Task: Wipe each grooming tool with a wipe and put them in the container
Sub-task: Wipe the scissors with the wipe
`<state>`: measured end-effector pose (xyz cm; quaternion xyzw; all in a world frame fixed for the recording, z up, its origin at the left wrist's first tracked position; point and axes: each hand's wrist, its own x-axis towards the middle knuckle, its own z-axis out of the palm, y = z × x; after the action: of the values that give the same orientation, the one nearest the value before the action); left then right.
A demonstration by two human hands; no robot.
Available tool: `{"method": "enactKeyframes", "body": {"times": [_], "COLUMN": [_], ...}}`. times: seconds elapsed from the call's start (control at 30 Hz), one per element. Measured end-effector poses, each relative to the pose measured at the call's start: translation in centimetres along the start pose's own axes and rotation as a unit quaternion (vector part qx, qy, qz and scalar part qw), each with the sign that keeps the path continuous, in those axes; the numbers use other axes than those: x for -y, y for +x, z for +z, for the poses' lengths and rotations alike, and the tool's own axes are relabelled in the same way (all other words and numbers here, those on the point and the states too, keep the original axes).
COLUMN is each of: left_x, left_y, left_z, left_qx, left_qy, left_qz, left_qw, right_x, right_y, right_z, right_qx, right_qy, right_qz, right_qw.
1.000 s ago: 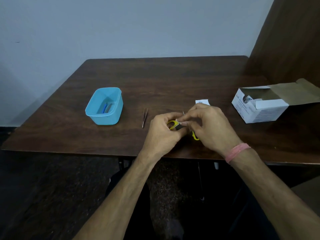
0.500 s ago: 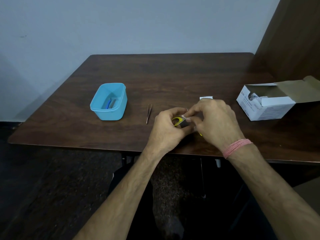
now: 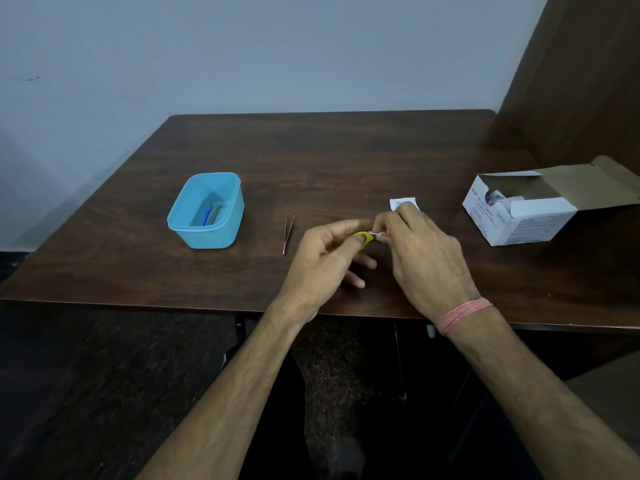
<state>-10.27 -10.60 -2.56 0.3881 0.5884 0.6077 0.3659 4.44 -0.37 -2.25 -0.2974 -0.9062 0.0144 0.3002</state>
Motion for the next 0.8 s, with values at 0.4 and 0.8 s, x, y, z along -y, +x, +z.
{"method": "enactKeyframes", "body": {"times": [0.4, 0.8], "left_x": [-0.2, -0.2], "left_y": [-0.2, -0.2], "left_z": [0.3, -0.1], "left_qx": [-0.032, -0.014], "left_qy": [-0.026, -0.010], "left_qz": [-0.007, 0.006], "left_qw": [0.999, 1.000], "right_x": [-1.9, -2.1], "right_y": [-0.9, -1.0], "right_z": [0.6, 0.4], "right_qx": [-0.089, -0.135], "right_qy": [0.160, 0.238], "right_qz": [0.057, 0.068], "right_qw": [0.982, 0.959]}}
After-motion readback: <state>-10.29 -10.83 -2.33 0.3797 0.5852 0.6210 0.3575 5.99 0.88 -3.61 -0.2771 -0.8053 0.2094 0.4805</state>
